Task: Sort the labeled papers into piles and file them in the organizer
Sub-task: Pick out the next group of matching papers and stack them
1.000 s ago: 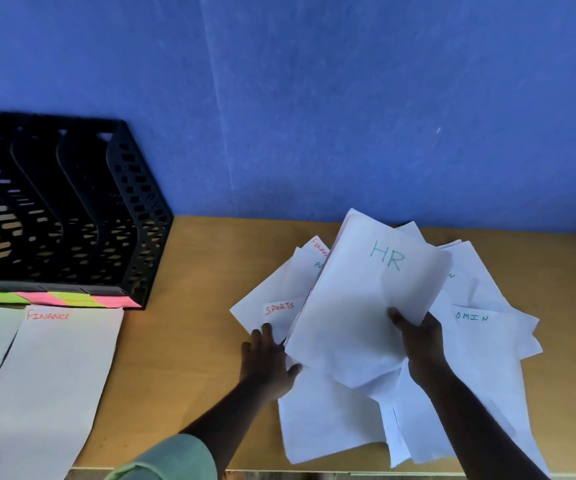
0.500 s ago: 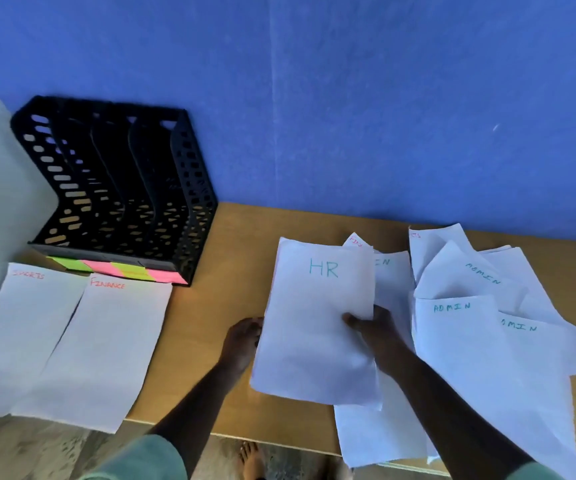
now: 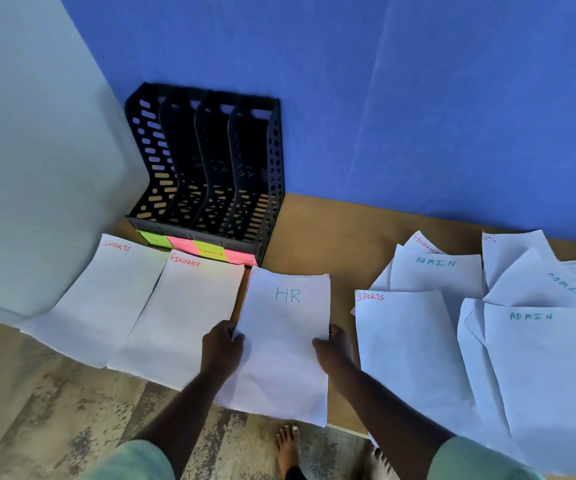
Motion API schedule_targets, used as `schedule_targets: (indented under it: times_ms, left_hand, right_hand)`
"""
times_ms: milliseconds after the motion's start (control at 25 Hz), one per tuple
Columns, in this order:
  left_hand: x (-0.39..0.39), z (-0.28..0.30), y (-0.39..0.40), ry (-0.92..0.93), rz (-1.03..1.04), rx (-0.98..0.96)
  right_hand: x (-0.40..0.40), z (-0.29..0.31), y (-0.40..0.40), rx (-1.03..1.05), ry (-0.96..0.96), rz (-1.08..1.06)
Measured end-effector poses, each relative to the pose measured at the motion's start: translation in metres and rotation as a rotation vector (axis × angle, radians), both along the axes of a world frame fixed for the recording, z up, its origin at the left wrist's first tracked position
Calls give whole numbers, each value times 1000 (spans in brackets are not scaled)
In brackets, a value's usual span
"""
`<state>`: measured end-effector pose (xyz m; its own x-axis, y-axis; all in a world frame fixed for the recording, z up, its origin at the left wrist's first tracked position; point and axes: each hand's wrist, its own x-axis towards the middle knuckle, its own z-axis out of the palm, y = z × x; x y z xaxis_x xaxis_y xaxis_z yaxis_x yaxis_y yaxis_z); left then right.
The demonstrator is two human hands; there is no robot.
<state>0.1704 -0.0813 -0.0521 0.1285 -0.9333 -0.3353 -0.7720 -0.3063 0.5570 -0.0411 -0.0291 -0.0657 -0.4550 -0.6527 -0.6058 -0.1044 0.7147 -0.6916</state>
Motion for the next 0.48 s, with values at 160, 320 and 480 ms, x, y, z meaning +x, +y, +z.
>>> schedule_targets:
  times_ms: [160,320,480]
  left_hand:
    - [11,0,-5,-30,-8,-71]
    - [21,1,-9,-89,-55,-189]
    - [18,-3,-15,-54,-147,-219]
  right_hand:
    - [14,2,-2,-6,83,-36]
    - [30,2,-6,-36,74,-62]
    - [31,8,-5,-68,257,-21]
